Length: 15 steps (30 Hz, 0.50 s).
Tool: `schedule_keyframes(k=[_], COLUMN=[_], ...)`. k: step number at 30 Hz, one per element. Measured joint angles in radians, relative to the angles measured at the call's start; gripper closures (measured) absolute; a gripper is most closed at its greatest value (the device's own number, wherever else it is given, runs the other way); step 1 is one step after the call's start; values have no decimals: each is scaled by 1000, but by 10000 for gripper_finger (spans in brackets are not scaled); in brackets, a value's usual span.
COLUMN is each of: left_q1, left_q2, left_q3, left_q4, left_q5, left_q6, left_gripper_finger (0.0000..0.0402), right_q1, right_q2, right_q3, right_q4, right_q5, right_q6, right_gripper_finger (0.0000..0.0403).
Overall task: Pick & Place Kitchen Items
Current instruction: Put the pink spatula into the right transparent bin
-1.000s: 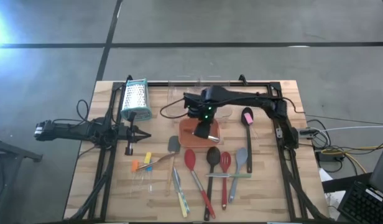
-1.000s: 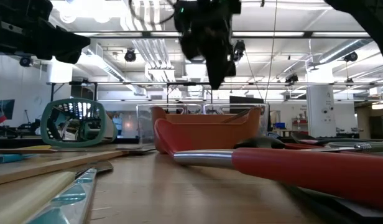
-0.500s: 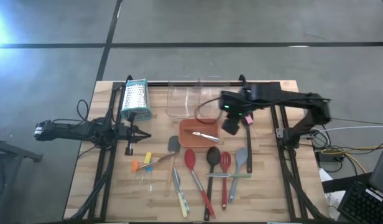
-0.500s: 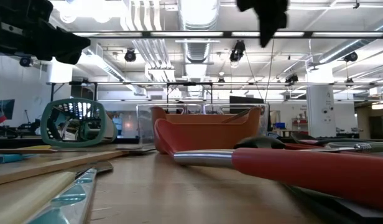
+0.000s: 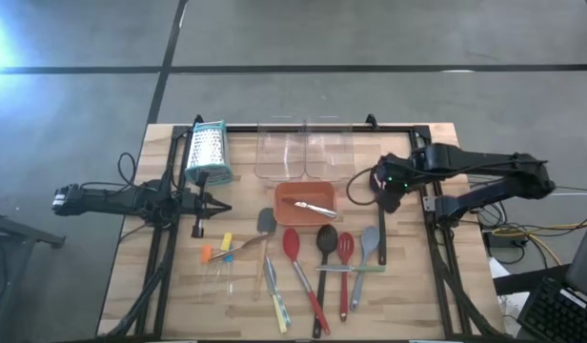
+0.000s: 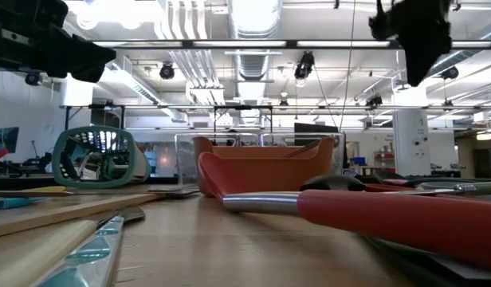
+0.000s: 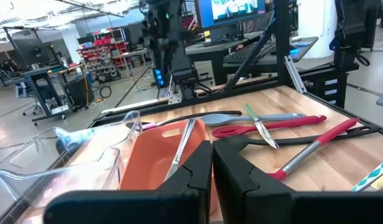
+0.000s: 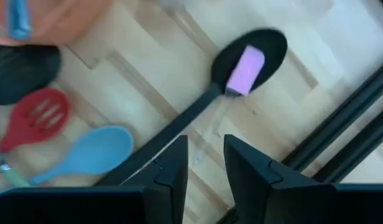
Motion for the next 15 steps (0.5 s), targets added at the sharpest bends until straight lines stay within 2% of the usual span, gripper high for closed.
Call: schedule_keyframes(k=[5, 15], left_q1=[0, 0], left_q2=[0, 0], left_q3=[0, 0], left_q4=[0, 0], left_q5=[0, 0], left_q6=[0, 0], left_gripper_finger=[383, 383], right_q1=[-16, -121], right_q2=[-16, -14], right_q3=[-136, -324], right_q4=[66, 214], right_q5=[45, 44], right_q6=[8, -52], right_gripper_finger=[290, 271])
